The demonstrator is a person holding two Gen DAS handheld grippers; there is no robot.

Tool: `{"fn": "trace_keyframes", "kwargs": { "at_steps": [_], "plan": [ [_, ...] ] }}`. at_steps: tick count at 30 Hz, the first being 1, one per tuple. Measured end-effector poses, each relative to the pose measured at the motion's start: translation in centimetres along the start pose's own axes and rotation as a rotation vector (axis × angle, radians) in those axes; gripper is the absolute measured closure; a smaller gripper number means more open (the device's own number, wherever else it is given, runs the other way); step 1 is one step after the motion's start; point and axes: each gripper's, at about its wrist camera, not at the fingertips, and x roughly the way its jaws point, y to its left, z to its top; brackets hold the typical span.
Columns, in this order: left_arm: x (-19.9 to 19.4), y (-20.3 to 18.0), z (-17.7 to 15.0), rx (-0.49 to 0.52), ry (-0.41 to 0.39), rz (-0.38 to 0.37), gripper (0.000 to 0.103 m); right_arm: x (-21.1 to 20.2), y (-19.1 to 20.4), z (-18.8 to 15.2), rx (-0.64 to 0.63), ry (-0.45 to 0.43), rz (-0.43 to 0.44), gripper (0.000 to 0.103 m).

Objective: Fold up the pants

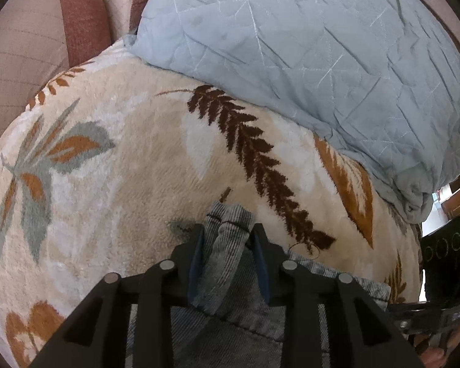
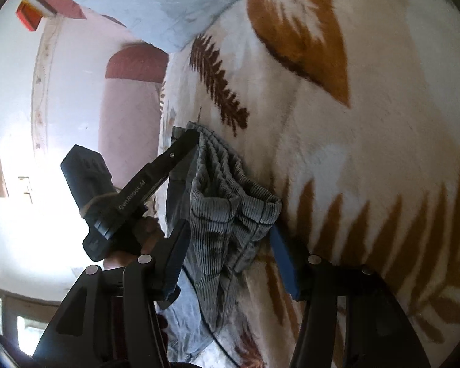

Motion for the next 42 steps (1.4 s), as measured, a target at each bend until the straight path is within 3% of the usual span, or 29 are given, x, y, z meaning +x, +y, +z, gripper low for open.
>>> {"fn": "trace_keyframes", "kwargs": {
  "at_steps": [2,4,10,20,29,35,42],
  "plan": [
    [-0.3,-0.1,-0.2,0.000,-0.016,0.003,0.076,0.1,0.0,-0.1,-0.014,-0.023,-0.023,0.073],
    [-0.6,0.0,-0.2,-0.012,-0.026,-0.001,0.081,0.1,0.2,-0.2,-0.046,-0.035,-0.047,0.077],
    [-2.6,0.1,0.0,-0.030,-0.071,-0.020,0.084,0.1,2.0,-0.9,-0.133,-0.068,-0.057,0.082],
    [-10.4,1.3,-1.6,-0.070,-0.214,-0.047,0.084,-0.2,6.5,-4.2,-0.301,-0.055,0.046,0.088],
    [-17.0,5.2,-6.5,-0.136,-0.302,-0.020,0.084,2.4,10.2,-8.8,-0.426,0.056,0.125,0.089],
    [-18.1,8.2,-11.5,-0.200,-0.292,0.015,0.084,5.2,11.6,-12.0,-0.479,0.173,0.143,0.092],
    [-19.0,10.6,-16.6,-0.252,-0.252,0.078,0.084,9.4,11.3,-16.5,-0.525,0.354,0.105,0.092]
  ]
}}
